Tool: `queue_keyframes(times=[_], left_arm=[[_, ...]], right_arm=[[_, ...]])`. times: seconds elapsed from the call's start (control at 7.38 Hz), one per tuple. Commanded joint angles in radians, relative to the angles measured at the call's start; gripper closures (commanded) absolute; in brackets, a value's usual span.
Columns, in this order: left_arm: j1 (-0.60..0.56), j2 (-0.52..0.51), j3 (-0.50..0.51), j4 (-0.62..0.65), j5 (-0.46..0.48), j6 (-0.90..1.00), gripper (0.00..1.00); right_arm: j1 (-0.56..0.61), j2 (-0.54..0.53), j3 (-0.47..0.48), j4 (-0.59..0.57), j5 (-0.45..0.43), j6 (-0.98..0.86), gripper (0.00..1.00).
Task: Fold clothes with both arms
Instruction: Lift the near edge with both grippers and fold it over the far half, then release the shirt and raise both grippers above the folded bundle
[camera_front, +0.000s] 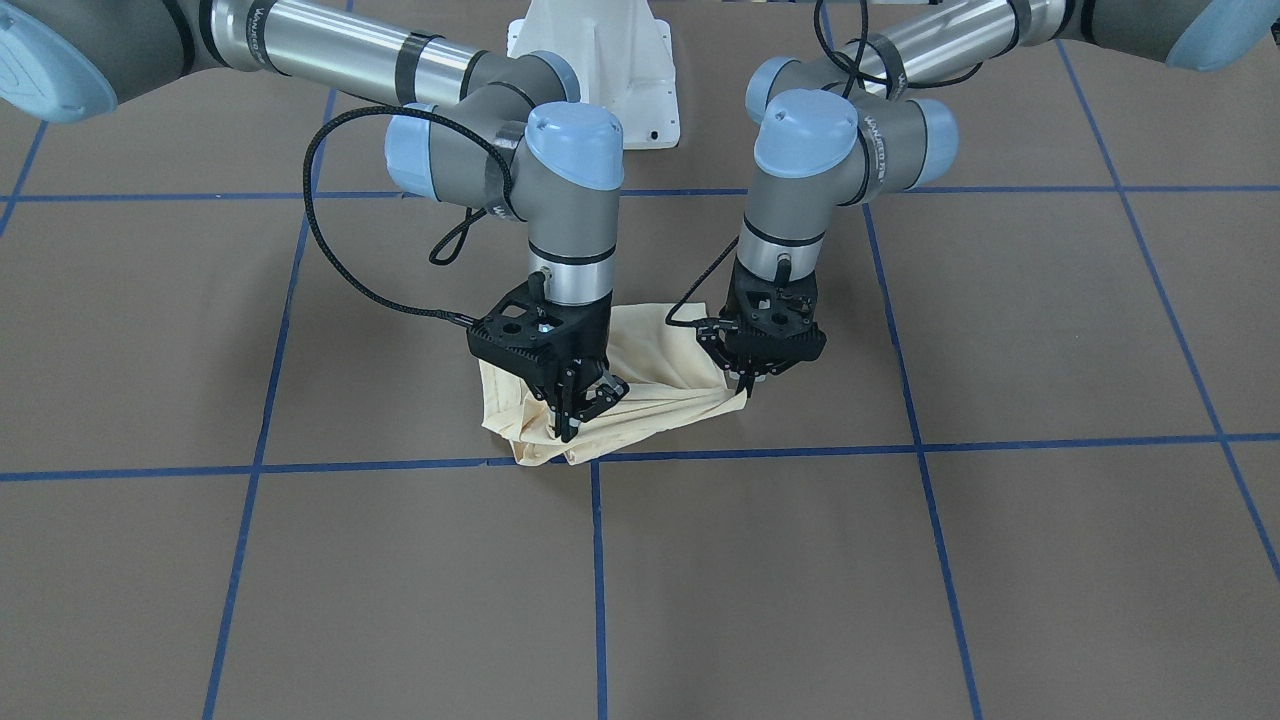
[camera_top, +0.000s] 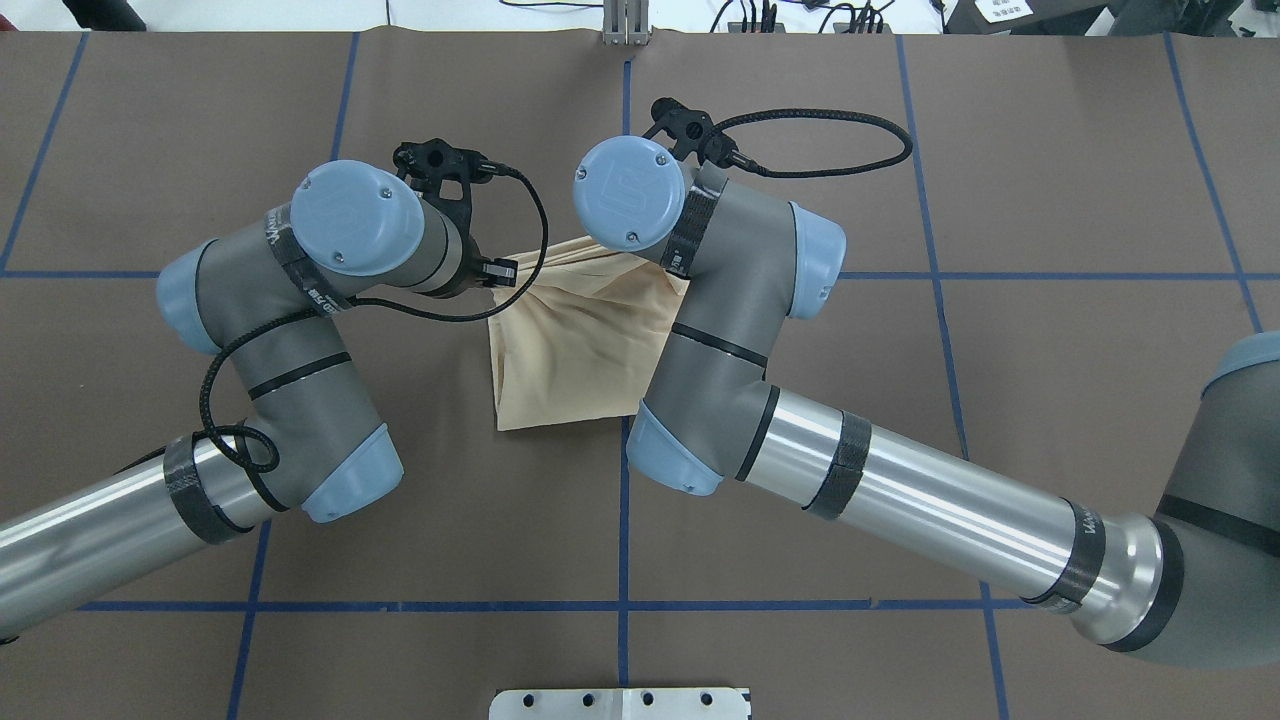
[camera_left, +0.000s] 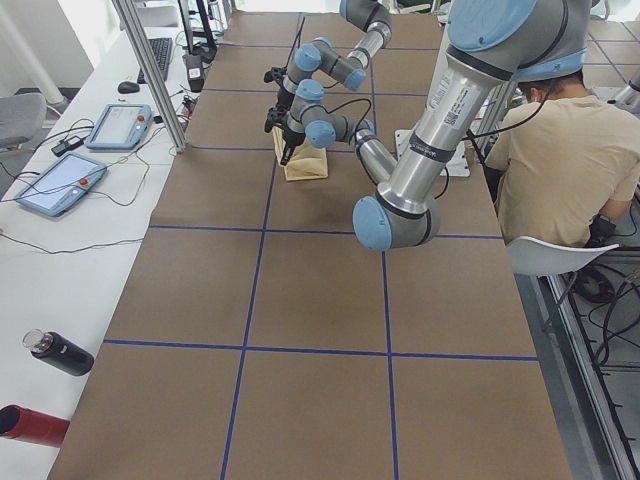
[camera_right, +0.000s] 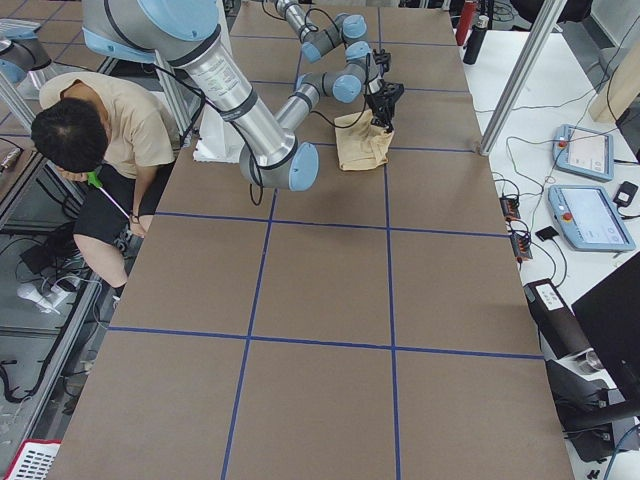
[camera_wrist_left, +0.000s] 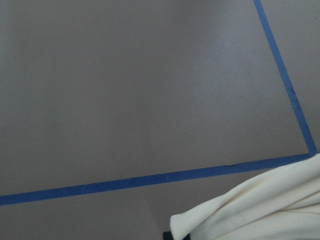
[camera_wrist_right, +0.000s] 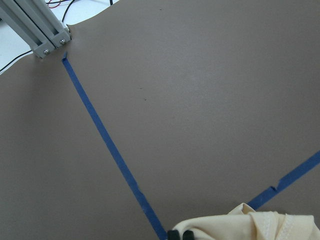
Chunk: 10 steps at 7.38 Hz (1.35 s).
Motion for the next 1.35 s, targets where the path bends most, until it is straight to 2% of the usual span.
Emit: queue_keyframes(times=[0.0,0.14,0.27,0.41,0.54,0.81,1.22], left_arm=[[0.0,-0.004,0.019,-0.021,-0.005,0.042,0.01],[-0.012,-0.005,0.009,-0.021,-0.007,0.123,0.0],[-0.032,-0.004,0.005,-0.021,-0.03,0.158,0.0],[-0.075,0.007,-0.01,-0.018,-0.124,0.236,0.0],[-0.101,0.022,-0.034,-0.018,-0.142,0.301,0.0],[-0.101,0.032,-0.036,-0.019,-0.142,0.301,0.0],[-0.101,0.033,-0.036,-0.019,-0.142,0.298,0.0]], right_arm=[[0.011,0.002,-0.003,0.001,0.027,-0.104,0.1],[0.028,0.003,-0.003,0.001,0.053,-0.129,0.0],[0.048,0.013,-0.002,-0.001,0.104,-0.149,0.0],[0.056,0.031,-0.002,-0.007,0.141,-0.158,0.0],[0.039,0.031,-0.003,-0.008,0.142,-0.148,0.0],[-0.052,0.019,-0.041,-0.005,0.104,-0.115,0.0],[-0.074,0.019,-0.127,-0.005,0.08,-0.14,0.0]])
